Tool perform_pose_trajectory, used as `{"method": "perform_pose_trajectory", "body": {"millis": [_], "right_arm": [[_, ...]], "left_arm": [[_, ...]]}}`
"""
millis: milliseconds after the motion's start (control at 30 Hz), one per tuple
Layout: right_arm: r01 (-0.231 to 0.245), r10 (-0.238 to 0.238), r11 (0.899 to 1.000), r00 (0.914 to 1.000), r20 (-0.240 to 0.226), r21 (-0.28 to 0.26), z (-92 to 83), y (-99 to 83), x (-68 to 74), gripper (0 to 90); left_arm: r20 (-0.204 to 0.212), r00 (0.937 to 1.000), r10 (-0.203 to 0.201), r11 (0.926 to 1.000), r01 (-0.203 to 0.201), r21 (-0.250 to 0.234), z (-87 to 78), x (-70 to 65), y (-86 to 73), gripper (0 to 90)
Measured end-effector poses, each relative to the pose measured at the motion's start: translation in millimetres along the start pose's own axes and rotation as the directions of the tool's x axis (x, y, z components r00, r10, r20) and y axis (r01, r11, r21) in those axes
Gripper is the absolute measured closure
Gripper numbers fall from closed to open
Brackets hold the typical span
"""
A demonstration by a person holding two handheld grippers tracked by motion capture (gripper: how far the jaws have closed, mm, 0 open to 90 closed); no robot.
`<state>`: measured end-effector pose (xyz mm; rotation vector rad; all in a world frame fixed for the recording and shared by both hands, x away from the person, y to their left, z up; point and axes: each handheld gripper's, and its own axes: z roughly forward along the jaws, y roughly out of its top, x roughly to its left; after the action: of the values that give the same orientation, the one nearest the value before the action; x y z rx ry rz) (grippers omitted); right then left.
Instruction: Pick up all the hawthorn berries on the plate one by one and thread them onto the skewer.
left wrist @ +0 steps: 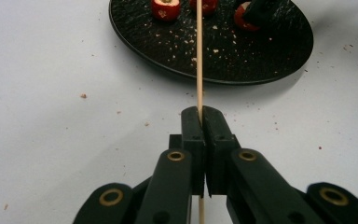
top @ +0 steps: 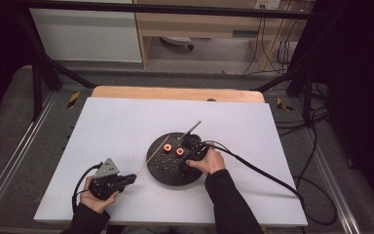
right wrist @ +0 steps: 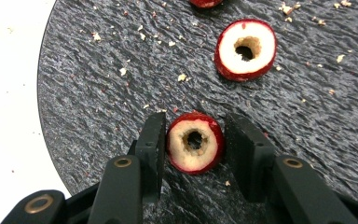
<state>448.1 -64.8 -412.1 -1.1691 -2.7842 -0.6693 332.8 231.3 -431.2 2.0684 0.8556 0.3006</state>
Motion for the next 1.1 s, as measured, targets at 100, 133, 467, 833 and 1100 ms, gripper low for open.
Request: {"method": "perform_pose_trajectory", "body": {"millis": [100,133,467,833,1100], "right_arm": [[-0.002,0.002,1.000,1.0000,-0.004,-0.008,-2.9,-0.1,0.1,60.6],[-0.003,0.003,1.000,1.0000,-0.005,-0.025,-6.8,-0.2,0.4,60.6],[-0.019,0.018,0.996,0.9998,-0.010,-0.085,-28.3,-2.2,3.4,60.9],[-0.038,0.036,0.979,0.9993,-0.012,-0.200,-49.0,-8.3,6.9,61.0],[-0.081,0.072,0.934,0.9966,-0.039,-0.349,-55.4,-24.1,3.4,61.0]], "left_arm": [[0.001,1.0000,0.003,1.0000,-0.003,0.000,0.2,-0.7,0.3,88.1],[0.001,1.0000,0.003,1.0000,-0.003,0.000,0.3,-1.0,0.4,88.1],[-0.003,1.0000,0.007,0.9999,-0.007,-0.009,0.1,-3.7,0.9,88.1],[-0.006,1.0000,0.004,0.9997,-0.005,-0.025,-0.6,-7.1,1.8,88.1],[-0.007,1.0000,0.004,0.9995,-0.004,-0.031,0.2,-9.9,2.3,88.1]]}}
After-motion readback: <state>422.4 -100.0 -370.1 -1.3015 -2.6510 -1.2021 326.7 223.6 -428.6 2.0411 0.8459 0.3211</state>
